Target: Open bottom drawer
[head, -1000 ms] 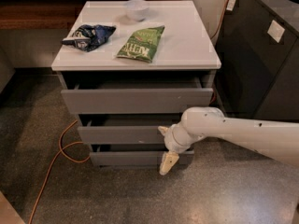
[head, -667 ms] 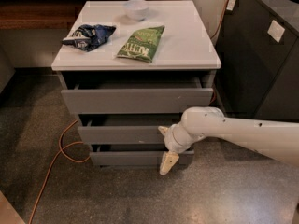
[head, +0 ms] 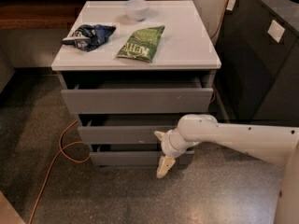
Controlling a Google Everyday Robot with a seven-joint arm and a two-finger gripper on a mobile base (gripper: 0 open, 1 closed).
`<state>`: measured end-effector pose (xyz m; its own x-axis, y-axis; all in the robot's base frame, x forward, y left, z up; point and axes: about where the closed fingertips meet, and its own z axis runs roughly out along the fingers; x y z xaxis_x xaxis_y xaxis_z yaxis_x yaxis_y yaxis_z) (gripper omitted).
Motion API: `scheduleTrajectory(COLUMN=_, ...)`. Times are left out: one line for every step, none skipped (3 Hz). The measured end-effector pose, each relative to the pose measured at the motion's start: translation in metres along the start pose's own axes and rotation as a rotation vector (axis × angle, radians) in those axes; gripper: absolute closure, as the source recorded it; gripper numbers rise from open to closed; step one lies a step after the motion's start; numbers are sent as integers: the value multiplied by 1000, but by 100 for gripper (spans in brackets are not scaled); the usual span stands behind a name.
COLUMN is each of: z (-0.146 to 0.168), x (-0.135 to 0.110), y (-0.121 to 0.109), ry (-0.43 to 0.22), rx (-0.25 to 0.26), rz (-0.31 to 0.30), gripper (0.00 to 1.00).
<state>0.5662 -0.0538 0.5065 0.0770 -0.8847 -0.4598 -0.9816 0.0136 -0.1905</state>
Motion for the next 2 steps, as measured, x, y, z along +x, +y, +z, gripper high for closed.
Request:
scheduleTrajectory(z=38, x=11, y=-1, ry=-24, rx=-7, rz=-20, gripper=0)
scheduleTrajectory(z=68, x=23, y=-1, ry=-45, rx=-11, rz=-31, gripper=0)
